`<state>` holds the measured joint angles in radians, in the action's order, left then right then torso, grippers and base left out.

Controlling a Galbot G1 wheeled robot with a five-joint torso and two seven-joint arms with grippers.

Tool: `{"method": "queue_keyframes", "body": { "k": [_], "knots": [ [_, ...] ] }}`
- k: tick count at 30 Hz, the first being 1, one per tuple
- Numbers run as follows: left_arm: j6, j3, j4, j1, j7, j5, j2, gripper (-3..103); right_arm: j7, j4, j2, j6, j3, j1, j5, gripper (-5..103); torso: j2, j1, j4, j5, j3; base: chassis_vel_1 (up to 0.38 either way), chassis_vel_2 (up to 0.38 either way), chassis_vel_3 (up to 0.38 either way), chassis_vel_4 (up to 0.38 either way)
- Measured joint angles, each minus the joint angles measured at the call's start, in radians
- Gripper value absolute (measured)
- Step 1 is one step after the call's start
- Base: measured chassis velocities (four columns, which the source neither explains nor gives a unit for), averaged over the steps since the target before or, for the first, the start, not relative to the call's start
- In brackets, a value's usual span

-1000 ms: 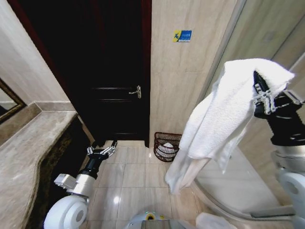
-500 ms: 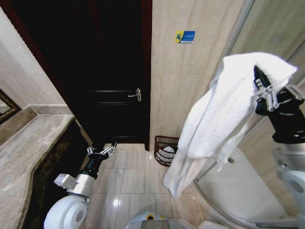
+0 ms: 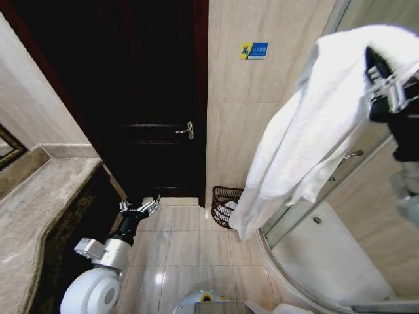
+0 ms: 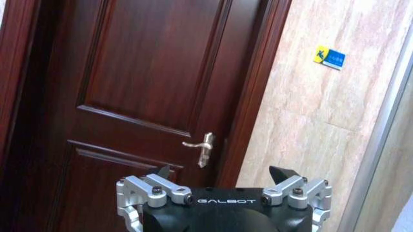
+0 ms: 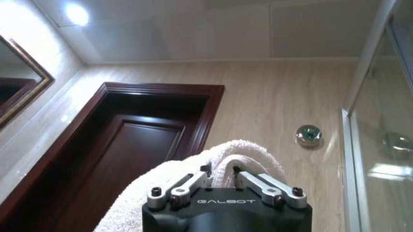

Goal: Discard the used towel into the hamper.

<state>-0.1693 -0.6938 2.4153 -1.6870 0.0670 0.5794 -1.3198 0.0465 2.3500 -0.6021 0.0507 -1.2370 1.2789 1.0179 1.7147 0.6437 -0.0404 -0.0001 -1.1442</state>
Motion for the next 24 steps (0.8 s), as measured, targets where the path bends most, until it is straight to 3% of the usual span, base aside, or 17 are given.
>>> {"method": "queue_keyframes", "body": {
  "k": [7, 11, 18, 24],
  "knots": [
    [0.0, 0.0, 0.0, 0.0, 0.0, 0.0, 0.0, 100, -0.004, -0.027, 0.008, -0.017, 0.061, -0.059, 0.008, 8, 0.0, 0.0, -0.0002, -0.0001, 0.0, 0.0, 0.0, 0.0, 0.0],
    [0.0, 0.0, 0.0, 0.0, 0.0, 0.0, 0.0, 100, -0.034, -0.022, -0.025, -0.053, 0.07, -0.074, -0.02, 8, 0.0, 0.0, -0.0001, 0.0, 0.0, 0.0, 0.0, 0.0, 0.0],
    [0.0, 0.0, 0.0, 0.0, 0.0, 0.0, 0.0, 100, -0.067, 0.049, -0.155, -0.078, 0.072, -0.019, -0.073, 8, 0.0, 0.0, 0.0, 0.0003, 0.0, 0.0, 0.0, 0.0, 0.0],
    [0.0, 0.0, 0.0, 0.0, 0.0, 0.0, 0.0, 100, -0.068, 0.068, -0.167, -0.087, 0.058, 0.001, -0.08, 8, 0.0, 0.0, 0.0, 0.0001, 0.0, 0.0, 0.0, 0.0, 0.0]
  ]
}}
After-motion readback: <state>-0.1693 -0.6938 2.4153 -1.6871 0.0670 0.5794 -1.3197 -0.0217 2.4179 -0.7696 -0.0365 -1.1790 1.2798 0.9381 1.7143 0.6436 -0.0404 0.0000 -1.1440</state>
